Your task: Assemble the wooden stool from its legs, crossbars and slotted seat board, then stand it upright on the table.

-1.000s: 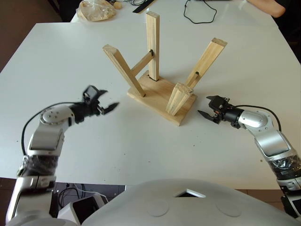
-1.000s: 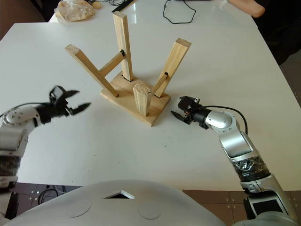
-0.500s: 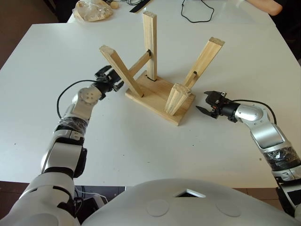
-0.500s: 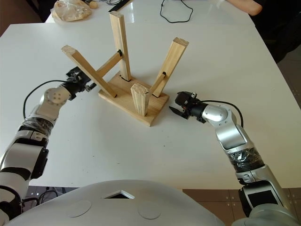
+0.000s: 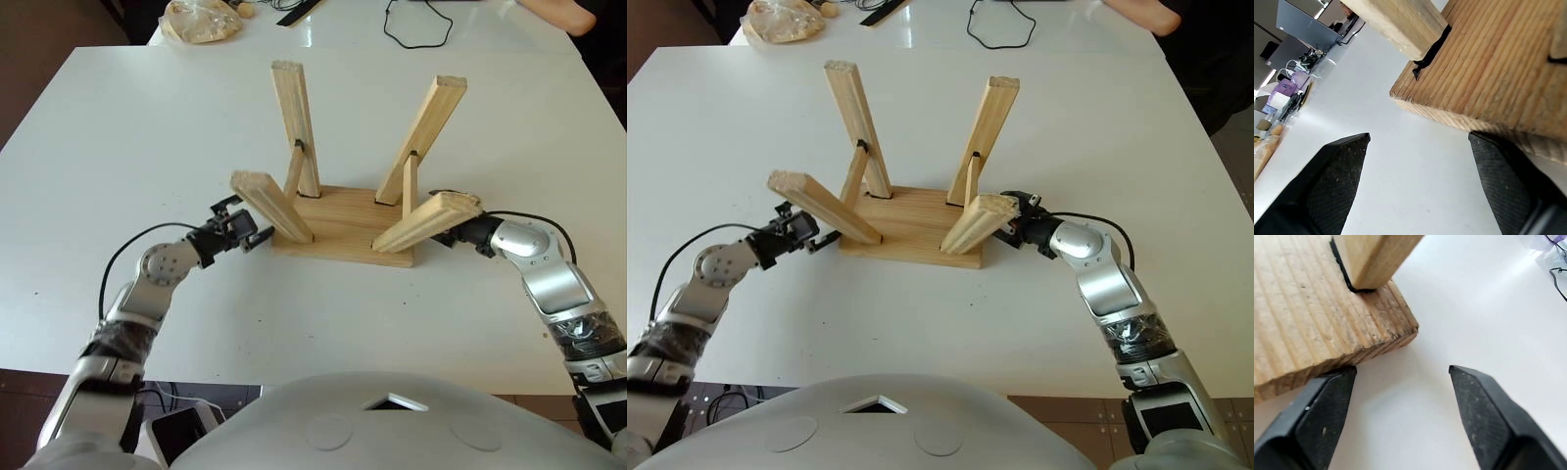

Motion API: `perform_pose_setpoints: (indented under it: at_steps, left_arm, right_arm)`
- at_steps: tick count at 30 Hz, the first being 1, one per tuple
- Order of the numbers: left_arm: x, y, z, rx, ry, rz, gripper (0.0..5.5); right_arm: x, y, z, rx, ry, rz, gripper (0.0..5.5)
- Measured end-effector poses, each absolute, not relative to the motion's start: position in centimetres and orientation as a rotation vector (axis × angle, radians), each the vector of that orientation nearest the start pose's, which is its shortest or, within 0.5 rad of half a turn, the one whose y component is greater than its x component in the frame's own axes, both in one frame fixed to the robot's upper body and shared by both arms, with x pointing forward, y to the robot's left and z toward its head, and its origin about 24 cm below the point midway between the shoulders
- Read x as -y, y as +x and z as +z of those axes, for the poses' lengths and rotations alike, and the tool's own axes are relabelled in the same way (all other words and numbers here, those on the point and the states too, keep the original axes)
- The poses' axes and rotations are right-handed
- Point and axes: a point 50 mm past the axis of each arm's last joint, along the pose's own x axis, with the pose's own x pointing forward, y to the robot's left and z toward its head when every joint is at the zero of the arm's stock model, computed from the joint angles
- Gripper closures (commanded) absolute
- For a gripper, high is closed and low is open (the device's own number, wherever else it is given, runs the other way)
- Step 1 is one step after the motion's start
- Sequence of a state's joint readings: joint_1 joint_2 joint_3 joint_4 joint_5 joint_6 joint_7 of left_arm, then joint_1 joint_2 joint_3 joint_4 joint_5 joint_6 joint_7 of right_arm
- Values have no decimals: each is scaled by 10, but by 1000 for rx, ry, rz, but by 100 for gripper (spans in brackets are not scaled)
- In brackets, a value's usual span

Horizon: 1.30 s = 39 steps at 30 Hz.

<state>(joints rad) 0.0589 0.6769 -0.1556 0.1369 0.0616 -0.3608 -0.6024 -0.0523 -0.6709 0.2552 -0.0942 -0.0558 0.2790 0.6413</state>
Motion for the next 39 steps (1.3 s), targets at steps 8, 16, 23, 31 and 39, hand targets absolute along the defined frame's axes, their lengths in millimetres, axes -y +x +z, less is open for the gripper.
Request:
perform_pose_setpoints:
  at_steps: [8,16,23,31,39]
  left_arm:
    - [-238,208,51,-187,713,-793,174]
    - [-247,195,42,-234,725,-781,174]
    - [-225,192,37,-185,722,-875,174]
    - [-229,176,53,-366,523,-947,174]
    - [-221,164,65,-400,436,-1057,174]
  right_arm:
    - [216,215,49,-492,-614,851,198]
    - [241,208,52,-544,-610,794,198]
    - [206,204,44,-500,-565,920,198]
    - [202,179,50,-593,-475,988,198]
    - [217,181,60,-629,-480,976,198]
